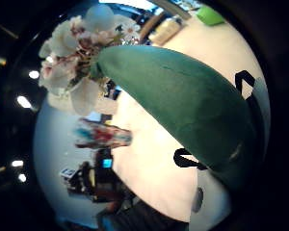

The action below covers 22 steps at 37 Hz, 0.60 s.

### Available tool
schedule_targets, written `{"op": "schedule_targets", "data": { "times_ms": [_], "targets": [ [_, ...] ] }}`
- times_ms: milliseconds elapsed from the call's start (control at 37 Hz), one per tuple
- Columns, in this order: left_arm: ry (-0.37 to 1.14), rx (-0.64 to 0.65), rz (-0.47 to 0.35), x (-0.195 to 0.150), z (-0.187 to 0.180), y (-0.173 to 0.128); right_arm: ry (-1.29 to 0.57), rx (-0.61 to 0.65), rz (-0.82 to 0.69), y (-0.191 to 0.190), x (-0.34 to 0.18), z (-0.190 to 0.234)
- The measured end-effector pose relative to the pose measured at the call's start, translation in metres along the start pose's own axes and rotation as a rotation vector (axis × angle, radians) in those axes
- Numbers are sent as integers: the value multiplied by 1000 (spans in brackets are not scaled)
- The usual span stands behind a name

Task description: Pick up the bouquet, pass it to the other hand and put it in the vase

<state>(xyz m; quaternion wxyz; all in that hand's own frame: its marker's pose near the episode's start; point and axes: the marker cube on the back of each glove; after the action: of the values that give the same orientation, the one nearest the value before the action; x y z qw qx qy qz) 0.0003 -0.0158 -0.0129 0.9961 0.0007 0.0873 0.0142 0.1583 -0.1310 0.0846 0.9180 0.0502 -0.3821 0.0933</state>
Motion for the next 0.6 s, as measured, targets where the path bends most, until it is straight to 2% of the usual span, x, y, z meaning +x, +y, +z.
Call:
{"op": "schedule_targets", "data": {
  "times_ms": [54,108,162,216,271,352,487,595],
  "targets": [
    [41,34,27,9,-10,-3,-256,-49,-32,2,-18,-3],
    [94,65,59,19,-20,-7,-377,-80,-30,7,-29,-14],
    [151,99,93,31,-32,-12,-377,-25,-54,4,-32,-24],
    [211,136,127,42,-43,-17,-278,96,-66,-7,-24,-25],
    [283,168,161,55,-55,-24,-232,152,-42,-14,-16,-19],
    [421,191,216,75,-73,-35,-341,149,-83,-14,-26,-11],
    [611,156,276,96,-91,-49,-513,117,-170,-4,-60,-5],
    [719,147,307,114,-104,-61,-522,150,-363,-8,-74,4]
  ]
}}
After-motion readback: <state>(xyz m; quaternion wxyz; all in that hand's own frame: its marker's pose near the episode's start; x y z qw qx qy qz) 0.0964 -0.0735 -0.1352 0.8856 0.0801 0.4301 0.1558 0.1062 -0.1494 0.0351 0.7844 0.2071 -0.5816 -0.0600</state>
